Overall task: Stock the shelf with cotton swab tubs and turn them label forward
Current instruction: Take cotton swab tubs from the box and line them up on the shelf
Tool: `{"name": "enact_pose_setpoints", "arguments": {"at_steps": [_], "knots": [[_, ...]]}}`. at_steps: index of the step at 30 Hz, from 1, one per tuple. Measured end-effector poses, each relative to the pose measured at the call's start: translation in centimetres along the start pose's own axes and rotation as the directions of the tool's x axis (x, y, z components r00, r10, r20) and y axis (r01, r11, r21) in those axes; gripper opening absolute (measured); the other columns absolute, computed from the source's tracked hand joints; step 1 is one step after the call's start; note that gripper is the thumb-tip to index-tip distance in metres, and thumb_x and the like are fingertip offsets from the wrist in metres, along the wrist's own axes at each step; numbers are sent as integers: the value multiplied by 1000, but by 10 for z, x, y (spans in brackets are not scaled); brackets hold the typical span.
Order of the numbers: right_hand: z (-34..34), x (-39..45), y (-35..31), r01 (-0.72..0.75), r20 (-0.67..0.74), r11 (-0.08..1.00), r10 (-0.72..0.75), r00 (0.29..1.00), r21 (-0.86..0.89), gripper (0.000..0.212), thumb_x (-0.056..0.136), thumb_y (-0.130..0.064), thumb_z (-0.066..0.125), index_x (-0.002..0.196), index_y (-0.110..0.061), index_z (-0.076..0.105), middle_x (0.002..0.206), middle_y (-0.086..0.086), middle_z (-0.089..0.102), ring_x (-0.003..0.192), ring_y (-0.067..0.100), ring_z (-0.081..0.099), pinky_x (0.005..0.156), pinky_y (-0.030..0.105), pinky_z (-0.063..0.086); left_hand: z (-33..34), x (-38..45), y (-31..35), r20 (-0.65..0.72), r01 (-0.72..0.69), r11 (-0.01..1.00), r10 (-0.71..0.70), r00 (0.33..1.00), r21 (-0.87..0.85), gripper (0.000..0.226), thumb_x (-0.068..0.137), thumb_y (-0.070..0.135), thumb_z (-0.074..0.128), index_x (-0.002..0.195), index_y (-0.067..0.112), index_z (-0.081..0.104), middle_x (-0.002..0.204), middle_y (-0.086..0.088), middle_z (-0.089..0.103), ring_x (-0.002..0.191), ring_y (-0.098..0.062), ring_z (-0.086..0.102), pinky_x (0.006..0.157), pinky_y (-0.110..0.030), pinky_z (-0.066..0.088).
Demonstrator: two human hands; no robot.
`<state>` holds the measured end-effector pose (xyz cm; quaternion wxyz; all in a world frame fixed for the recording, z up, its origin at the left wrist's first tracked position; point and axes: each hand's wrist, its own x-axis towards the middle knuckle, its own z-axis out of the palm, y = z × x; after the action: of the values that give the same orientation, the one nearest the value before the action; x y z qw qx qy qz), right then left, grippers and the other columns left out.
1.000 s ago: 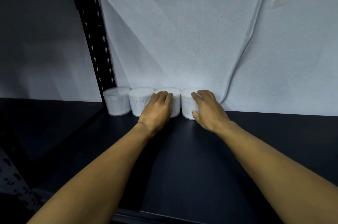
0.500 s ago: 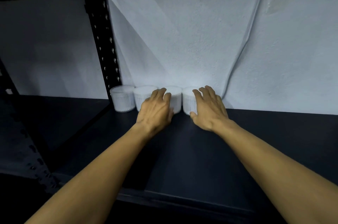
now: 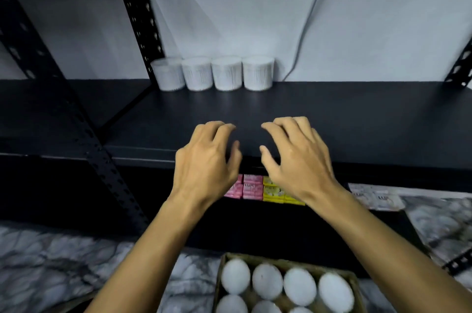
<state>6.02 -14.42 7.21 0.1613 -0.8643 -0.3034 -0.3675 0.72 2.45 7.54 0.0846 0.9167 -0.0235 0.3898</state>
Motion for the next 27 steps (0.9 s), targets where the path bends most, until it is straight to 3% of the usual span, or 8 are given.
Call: {"name": "enact_pose_setpoints", "arguments": {"at_steps": [5, 10, 12, 14, 17, 21, 24, 27], "knots": [[4, -73, -3, 24, 20, 998, -25, 999, 50, 32, 84, -24, 62, 112, -9, 65, 105, 6, 61, 96, 24, 54, 74, 35, 49, 7, -62, 7, 90, -17, 1000, 17, 996, -1, 32, 86, 31, 60, 113, 15, 64, 112, 1, 63, 100, -19, 59, 51, -31, 48], [51, -154, 6, -27, 320, 996, -3, 947, 89, 33, 85, -27, 51, 111, -10, 64, 100, 3, 61, 91, 23, 56, 68, 34, 52, 49, -120, 2, 376, -28, 999, 20, 927, 16, 32, 86, 33, 56, 113, 16, 63, 108, 0, 63, 94, -22, 60, 48, -32, 47], [76, -186, 9, -52, 486, 994, 1, 874, 91, 34, 83, -28, 53, 110, -11, 64, 98, 4, 60, 87, 23, 58, 63, 34, 53, 71, -141, -2, 520, -6, 999, -16, 854, 41, 43, 87, 34, 56, 126, 16, 56, 112, -1, 61, 99, -23, 59, 54, -33, 46], [96, -213, 8, -82, 649, 993, 5, 761, 89, 34, 79, -26, 62, 110, -12, 63, 101, 4, 58, 89, 24, 59, 61, 31, 52, 94, -162, -6, 667, 21, 995, -83, 740, 101, 58, 89, 37, 52, 141, 17, 38, 122, -1, 56, 110, -22, 53, 65, -35, 47], [122, -245, 2, -119, 826, 990, 11, 564, 68, 39, 89, -31, 53, 125, -15, 50, 121, 3, 45, 108, 22, 48, 73, 33, 47, 121, -192, -12, 811, 24, 988, -137, 568, 150, 70, 88, 39, 51, 148, 16, 21, 133, -3, 47, 122, -24, 44, 79, -40, 47], [146, -277, -8, -191, 931, 978, -2, 366, 78, 53, 92, -32, 50, 141, -20, 34, 145, 7, 29, 129, 25, 35, 93, 38, 43, 149, -233, -17, 902, -9, 988, -138, 409, 155, 76, 86, 45, 57, 146, 15, 22, 143, -9, 38, 131, -29, 35, 92, -45, 43], [158, -296, -15, -207, 981, 978, 16, 192, 25, 74, 91, -38, 55, 150, -22, 14, 158, 10, 8, 143, 32, 16, 110, 44, 27, 164, -262, -20, 945, -43, 985, -146, 292, 166, 84, 82, 45, 62, 147, 15, 18, 146, -12, 33, 137, -33, 28, 96, -47, 42], [164, -304, -18, -135, 992, 991, 9, 126, 8, 88, 87, -45, 59, 152, -24, 4, 159, 9, -2, 144, 34, 10, 115, 48, 12, 175, -284, -21, 969, -60, 983, -158, 192, 172, 92, 77, 46, 68, 147, 16, 17, 143, -13, 35, 132, -35, 35, 102, -52, 36]]}}
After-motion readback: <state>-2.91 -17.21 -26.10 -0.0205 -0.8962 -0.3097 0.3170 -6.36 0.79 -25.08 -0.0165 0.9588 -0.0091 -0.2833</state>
